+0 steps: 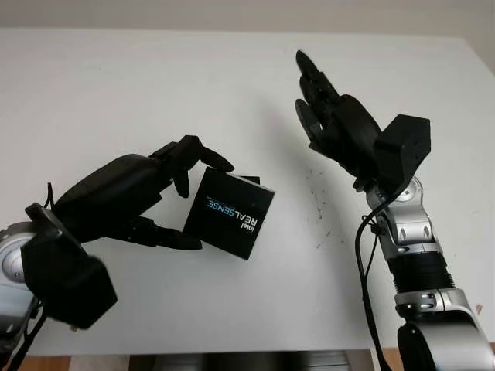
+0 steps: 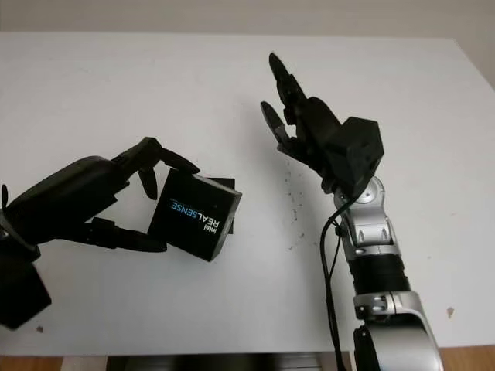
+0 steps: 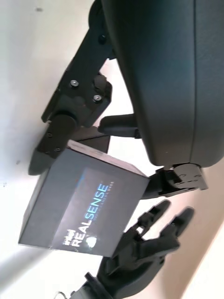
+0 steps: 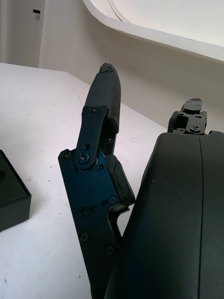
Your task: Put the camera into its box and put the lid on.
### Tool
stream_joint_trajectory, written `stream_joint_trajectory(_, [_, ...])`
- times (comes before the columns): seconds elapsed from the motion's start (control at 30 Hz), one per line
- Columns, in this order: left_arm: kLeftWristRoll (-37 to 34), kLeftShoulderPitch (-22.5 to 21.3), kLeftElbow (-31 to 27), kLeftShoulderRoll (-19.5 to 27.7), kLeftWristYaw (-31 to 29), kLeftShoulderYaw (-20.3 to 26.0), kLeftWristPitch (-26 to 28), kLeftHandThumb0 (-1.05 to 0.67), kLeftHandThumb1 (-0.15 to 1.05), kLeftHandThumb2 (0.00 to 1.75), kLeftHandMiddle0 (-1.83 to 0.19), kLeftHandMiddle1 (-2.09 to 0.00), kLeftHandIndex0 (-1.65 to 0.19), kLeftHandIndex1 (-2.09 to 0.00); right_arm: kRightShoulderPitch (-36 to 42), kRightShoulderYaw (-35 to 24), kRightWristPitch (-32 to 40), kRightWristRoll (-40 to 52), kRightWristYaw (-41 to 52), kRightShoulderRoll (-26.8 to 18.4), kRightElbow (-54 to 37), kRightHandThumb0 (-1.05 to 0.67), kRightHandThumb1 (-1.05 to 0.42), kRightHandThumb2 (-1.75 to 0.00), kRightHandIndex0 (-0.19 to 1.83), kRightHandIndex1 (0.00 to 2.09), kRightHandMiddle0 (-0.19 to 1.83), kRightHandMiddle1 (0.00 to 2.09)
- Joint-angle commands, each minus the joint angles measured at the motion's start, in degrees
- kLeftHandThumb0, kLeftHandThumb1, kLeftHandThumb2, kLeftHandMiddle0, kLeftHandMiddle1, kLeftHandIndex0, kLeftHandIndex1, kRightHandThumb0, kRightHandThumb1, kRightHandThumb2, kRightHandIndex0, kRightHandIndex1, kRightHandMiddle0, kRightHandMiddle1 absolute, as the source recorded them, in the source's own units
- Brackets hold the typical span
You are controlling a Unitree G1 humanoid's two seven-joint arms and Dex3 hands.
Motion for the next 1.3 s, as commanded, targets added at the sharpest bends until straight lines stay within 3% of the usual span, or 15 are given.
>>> stream_joint_trajectory(0.0, [-2.06,-1.35,-3.83,1.06,-1.88,1.24,5.59,-0.24,1.05,0.19,-0.07,-1.99,0.12,-1.82,-0.09,0.09,0.41,0.04,-0.09,0.07,-0.94,-0.74,-1.05,-0.57,-0.16,0.06,-0.12,0.06])
stream_joint_trajectory(0.3, [-4.92,-8.66,-10.83,3.89,-5.91,0.12,32.22,-0.23,1.05,0.20,-0.19,-1.89,0.03,-1.76,0.06,0.33,0.66,-0.12,-0.62,-0.01,-1.18,-0.75,-1.05,-0.56,-0.15,0.06,-0.11,0.06])
stream_joint_trajectory(0.5, [-2.74,-14.79,-9.73,3.97,-4.57,-3.91,42.28,-0.26,1.05,0.24,-0.15,-1.96,0.00,-1.80,0.09,0.53,1.00,-0.12,-0.40,-0.18,-1.40,-0.77,-1.05,-0.56,-0.15,0.06,-0.12,0.06])
stream_joint_trajectory(0.93, [-1.09,-21.21,-4.03,1.64,-2.93,-8.67,48.21,-0.26,1.05,0.25,-0.23,-1.97,-0.08,-1.81,0.27,0.91,1.71,-1.24,-1.46,0.02,-2.15,-0.79,-1.05,-0.56,-0.14,0.06,-0.10,0.06])
stream_joint_trajectory(1.27, [-2.30,-21.78,-1.32,-0.82,-2.46,-9.38,48.54,-0.31,1.05,0.21,-0.34,-1.86,-0.18,-1.80,0.64,1.06,2.63,-1.52,-1.96,0.06,-2.99,-0.80,-1.05,-0.56,-0.14,0.06,-0.10,0.06])
